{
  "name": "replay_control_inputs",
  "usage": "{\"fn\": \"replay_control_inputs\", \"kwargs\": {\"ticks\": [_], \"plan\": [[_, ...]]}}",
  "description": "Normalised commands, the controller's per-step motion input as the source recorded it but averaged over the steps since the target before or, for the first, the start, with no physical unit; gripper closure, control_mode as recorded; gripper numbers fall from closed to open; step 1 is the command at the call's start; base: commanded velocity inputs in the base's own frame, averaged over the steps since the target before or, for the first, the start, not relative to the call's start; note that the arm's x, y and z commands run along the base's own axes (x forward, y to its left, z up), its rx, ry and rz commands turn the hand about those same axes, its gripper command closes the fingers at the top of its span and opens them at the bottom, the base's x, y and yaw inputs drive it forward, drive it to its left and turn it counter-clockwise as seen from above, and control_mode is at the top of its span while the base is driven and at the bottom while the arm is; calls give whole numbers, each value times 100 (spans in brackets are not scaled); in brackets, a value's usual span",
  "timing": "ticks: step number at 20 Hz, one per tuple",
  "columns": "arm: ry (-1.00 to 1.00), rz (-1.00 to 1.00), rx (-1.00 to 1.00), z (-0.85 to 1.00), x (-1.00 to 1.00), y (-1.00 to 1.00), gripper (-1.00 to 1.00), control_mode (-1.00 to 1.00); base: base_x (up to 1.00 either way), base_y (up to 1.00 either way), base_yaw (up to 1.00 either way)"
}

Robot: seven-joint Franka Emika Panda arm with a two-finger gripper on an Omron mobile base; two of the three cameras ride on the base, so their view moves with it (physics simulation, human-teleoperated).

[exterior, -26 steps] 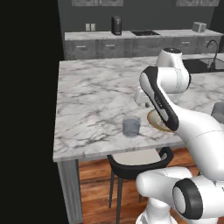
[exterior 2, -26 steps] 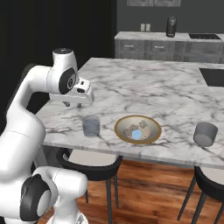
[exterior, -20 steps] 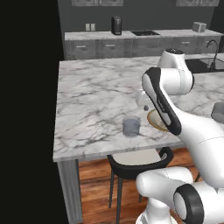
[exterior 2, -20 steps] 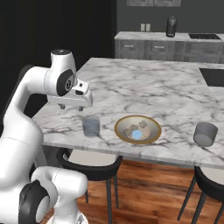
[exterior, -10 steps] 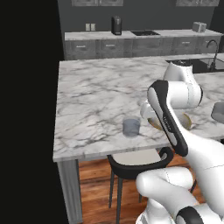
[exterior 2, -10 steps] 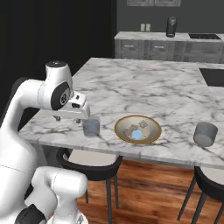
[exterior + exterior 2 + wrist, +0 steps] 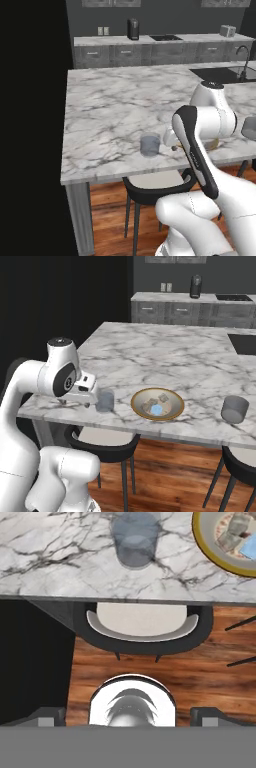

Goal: There are four ice cubes in the ice bowl. Place two ice cubes in each glass of water.

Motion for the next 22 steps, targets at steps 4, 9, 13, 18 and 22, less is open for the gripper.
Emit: {"fn": "replay_control_inputs", "kwargs": {"ticks": [4, 9, 13, 18, 22], "plan": [[0, 0, 0, 0, 0, 0, -100, 100, -17, -29, 0], [0, 0, 0, 0, 0, 0, -100, 100, -10, -56, 0], [0, 0, 0, 0, 0, 0, -100, 100, -2, -66, 0], [0, 0, 0, 0, 0, 0, -100, 100, 0, -68, 0], [0, 0, 0, 0, 0, 0, -100, 100, 1, -53, 0]]}}
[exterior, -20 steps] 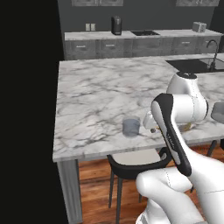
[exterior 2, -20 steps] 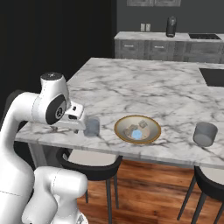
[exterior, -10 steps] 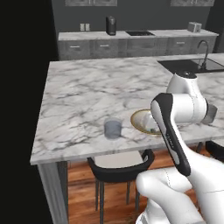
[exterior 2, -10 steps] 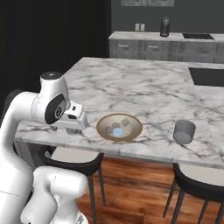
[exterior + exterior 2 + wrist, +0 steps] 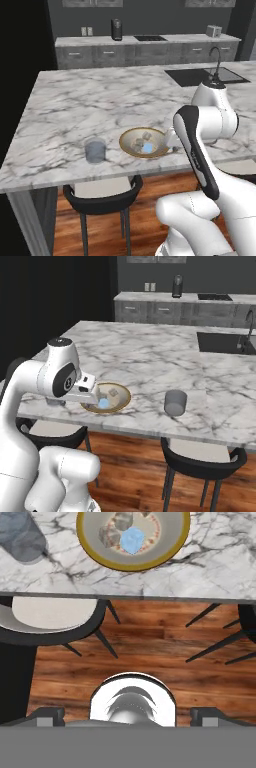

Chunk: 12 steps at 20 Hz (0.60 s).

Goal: There are four ice cubes in the ice bowl. Place two ice cubes in each glass of water.

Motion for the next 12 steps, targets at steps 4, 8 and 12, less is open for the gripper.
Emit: {"fn": "replay_control_inputs", "kwargs": {"ticks": [4, 8, 12], "plan": [[0, 0, 0, 0, 0, 0, -100, 100, 20, -32, 0], [0, 0, 0, 0, 0, 0, -100, 100, 40, -6, 0], [0, 0, 0, 0, 0, 0, -100, 100, 52, -1, 0]]}}
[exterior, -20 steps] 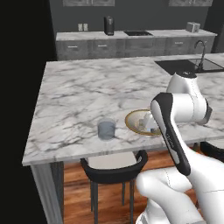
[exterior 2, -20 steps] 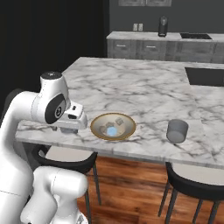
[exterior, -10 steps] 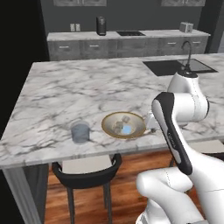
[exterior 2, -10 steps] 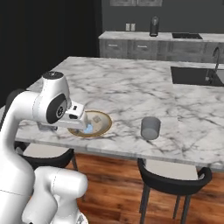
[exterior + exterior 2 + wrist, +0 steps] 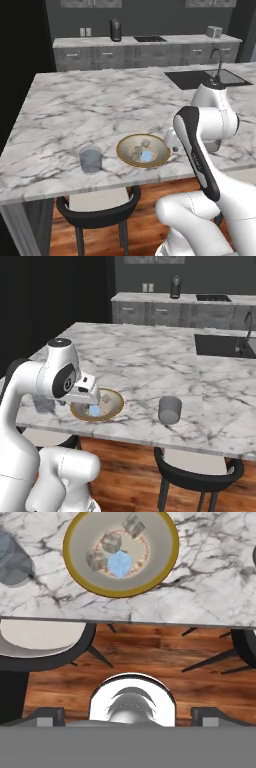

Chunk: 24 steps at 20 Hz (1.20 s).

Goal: There are four ice cubes in the ice bowl. Place two ice cubes in each glass of water.

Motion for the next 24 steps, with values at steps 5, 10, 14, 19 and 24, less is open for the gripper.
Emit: {"fn": "replay_control_inputs", "kwargs": {"ticks": [5, 10, 14, 19, 24], "plan": [[0, 0, 0, 0, 0, 0, -100, 100, 46, -24, 0], [0, 0, 0, 0, 0, 0, -100, 100, 42, -43, 0], [0, 0, 0, 0, 0, 0, -100, 100, 33, -70, 0], [0, 0, 0, 0, 0, 0, -100, 100, 35, -45, 0], [0, 0, 0, 0, 0, 0, -100, 100, 48, -1, -2]]}}
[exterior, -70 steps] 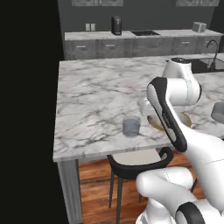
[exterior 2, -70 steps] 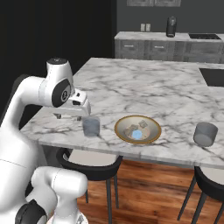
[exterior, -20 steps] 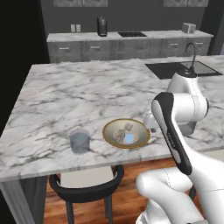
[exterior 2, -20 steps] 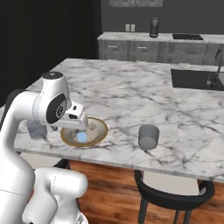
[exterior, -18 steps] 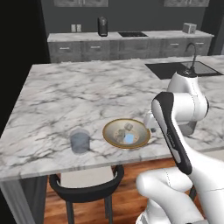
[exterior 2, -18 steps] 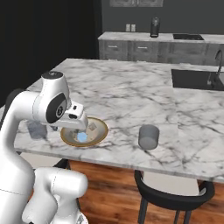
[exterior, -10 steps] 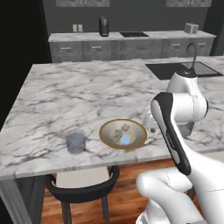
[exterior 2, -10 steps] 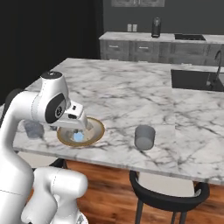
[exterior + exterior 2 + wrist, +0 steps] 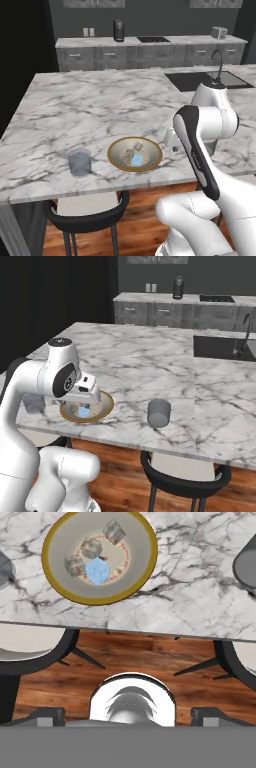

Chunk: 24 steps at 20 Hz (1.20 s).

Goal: There are four ice cubes in the ice bowl. Place two ice cubes in each glass of water.

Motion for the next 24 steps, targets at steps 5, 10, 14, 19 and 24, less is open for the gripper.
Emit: {"fn": "replay_control_inputs", "kwargs": {"ticks": [5, 10, 14, 19, 24], "plan": [[0, 0, 0, 0, 0, 0, -100, 100, 62, 16, -5], [0, 0, 0, 0, 0, 0, -100, 100, 84, 25, 5], [0, 0, 0, 0, 0, 0, -100, 100, 81, 7, 29], [2, 22, -1, -2, 54, 1, -100, -100, 14, 0, 6], [1, 23, 0, 0, 47, 0, -100, -100, 0, 0, 0]]}}
